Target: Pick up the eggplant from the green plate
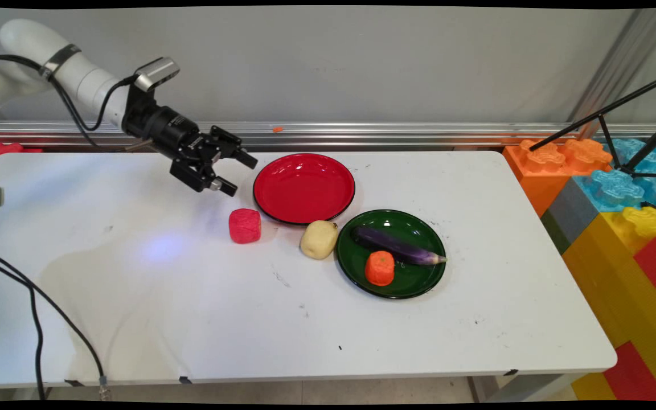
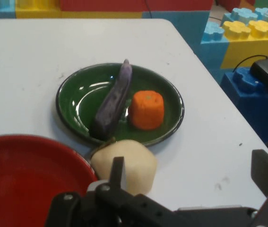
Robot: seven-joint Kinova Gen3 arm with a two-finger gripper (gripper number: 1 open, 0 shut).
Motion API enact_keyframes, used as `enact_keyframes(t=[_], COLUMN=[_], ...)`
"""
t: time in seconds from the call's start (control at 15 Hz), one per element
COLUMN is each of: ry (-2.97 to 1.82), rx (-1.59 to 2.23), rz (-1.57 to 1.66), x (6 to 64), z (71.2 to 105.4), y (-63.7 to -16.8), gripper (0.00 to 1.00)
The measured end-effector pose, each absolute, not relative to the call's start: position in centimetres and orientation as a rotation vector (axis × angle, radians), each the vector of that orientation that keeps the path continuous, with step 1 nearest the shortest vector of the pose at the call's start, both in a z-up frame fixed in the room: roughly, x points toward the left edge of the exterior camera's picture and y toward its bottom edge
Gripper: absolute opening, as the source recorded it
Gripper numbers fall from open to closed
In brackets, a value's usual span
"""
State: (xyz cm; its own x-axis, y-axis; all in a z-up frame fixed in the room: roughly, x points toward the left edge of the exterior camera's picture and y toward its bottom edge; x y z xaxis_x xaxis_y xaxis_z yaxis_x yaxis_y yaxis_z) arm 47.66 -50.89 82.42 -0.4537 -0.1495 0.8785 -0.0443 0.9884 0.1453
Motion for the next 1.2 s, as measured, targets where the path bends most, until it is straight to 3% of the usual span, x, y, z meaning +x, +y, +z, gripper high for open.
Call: enact_keyframes(t=[1.2], ry=[-2.164], rx=[0.098], rz=[-0.107], x=[33.8], z=[82.2], y=[-57.0], gripper=[1.00])
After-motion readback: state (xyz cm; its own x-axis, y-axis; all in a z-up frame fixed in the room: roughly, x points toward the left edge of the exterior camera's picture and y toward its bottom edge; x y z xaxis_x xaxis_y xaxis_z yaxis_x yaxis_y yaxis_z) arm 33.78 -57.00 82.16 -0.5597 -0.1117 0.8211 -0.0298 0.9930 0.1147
